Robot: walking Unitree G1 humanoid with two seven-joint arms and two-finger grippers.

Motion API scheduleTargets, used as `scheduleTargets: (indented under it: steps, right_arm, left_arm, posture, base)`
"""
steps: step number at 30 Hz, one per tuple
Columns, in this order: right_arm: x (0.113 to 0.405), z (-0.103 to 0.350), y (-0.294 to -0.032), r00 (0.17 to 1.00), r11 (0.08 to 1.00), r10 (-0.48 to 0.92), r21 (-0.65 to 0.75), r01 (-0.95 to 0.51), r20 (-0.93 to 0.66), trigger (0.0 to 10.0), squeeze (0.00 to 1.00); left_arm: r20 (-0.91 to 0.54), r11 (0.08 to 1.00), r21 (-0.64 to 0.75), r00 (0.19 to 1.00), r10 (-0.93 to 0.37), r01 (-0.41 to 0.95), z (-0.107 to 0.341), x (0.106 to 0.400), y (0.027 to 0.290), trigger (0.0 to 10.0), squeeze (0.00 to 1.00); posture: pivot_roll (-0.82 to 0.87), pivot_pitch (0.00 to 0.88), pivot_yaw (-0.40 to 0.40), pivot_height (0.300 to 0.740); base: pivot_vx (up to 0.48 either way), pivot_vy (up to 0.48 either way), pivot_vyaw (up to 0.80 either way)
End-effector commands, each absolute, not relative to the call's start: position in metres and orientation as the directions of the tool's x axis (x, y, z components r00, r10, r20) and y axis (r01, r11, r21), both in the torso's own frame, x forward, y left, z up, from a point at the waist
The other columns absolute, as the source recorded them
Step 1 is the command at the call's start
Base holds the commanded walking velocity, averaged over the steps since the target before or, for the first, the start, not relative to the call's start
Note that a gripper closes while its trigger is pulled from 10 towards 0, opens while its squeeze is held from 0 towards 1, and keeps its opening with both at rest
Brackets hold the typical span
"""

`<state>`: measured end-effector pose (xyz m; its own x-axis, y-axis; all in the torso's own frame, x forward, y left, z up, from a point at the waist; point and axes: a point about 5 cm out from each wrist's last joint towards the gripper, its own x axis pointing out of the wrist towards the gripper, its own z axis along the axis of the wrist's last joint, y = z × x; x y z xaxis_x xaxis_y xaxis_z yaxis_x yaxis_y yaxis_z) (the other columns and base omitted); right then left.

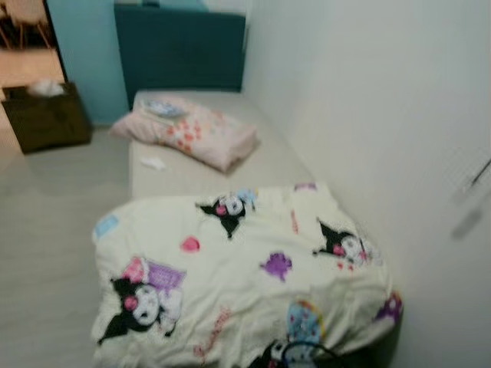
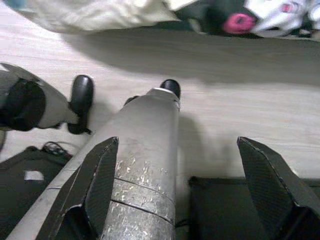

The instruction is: Clean up the room

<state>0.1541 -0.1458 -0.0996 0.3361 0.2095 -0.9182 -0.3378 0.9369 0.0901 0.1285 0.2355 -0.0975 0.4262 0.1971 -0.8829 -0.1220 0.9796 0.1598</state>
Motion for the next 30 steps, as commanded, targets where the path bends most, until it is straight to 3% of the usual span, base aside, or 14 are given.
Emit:
scheduleTargets:
  steps: [1,11,30]
  right_arm:
    - [0.1428,-0.1037,-0.1511,0.281,0.934,0.205,0.101,-0.343,-0.938,10.0,0.00]
    - [0.1407,-0.1038,-0.1424,0.241,0.899,0.262,0.145,-0.413,-0.935,10.0,0.00]
    - [0.1502,-0.1005,-0.1421,0.267,0.905,0.257,0.134,-0.403,-0.929,10.0,0.00]
  left_arm:
    - [-0.889,0.981,0.158,0.415,0.191,-0.112,-0.0994,0.1250,0.2326,10.0,0.00]
    - [-0.889,0.979,0.163,0.413,0.199,-0.121,-0.0997,0.1232,0.2335,10.0,0.00]
    - [-0.888,0.978,0.152,0.415,0.197,-0.140,-0.1000,0.1238,0.2315,10.0,0.00]
  posture:
    - [-0.01,0.000,-0.101,0.740]
    - [0.00,0.000,-0.114,0.740]
    - [0.00,0.000,-0.108,0.740]
  base:
    - [0.000,0.000,0.00]
    - [0.000,0.000,0.00]
    - [0.000,0.000,0.00]
